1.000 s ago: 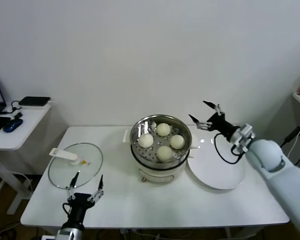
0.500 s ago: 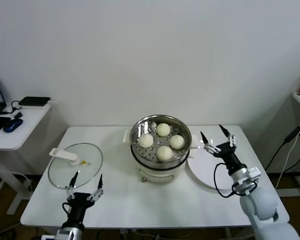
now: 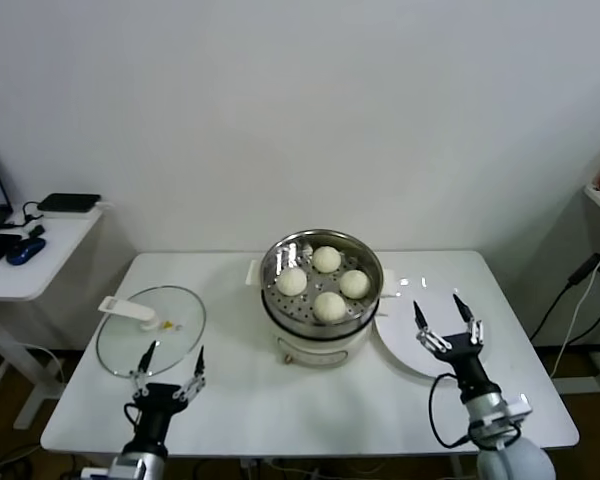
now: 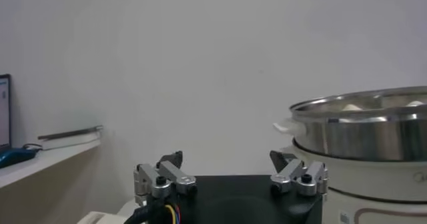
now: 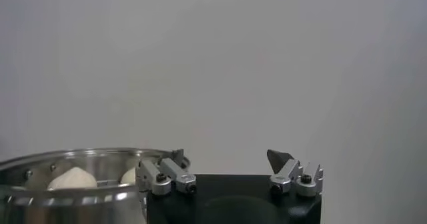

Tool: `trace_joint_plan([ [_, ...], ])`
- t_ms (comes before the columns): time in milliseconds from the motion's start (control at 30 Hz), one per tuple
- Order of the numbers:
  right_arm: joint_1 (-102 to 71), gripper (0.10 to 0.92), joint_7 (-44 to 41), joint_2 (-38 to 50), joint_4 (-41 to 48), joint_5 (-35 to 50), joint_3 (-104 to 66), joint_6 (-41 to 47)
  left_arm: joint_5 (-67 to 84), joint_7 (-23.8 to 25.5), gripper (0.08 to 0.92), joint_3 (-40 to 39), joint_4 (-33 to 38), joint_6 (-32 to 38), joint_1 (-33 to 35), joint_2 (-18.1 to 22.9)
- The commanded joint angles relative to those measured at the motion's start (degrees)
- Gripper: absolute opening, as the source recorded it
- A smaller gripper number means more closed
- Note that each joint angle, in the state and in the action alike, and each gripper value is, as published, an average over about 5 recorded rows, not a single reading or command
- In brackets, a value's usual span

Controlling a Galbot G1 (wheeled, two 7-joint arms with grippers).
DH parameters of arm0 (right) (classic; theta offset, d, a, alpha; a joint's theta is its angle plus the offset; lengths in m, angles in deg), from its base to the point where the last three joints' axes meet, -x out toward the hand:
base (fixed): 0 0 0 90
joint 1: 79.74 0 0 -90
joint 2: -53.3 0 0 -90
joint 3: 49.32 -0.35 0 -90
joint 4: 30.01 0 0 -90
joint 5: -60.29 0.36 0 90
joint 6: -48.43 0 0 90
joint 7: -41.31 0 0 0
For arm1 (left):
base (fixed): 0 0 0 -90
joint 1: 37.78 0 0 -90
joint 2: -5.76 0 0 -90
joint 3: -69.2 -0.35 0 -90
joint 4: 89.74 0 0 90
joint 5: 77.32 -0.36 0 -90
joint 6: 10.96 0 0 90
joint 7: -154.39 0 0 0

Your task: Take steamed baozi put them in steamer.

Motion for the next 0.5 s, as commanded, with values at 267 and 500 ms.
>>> trace_joint_plan([
  [267, -6.94, 0.823, -1.48, -2.53, -0.61, 1.44, -1.33, -2.46, -0.23, 0.77, 0.823, 0.18, -0.37, -0.55, -0.75, -0.18],
  [500, -6.55, 0.823, -1.54, -2.50, -0.64, 1.70, -0.92, -2.34, -0.09, 0.89, 0.823, 0.52, -0.55, -0.10, -0.57, -0.17],
])
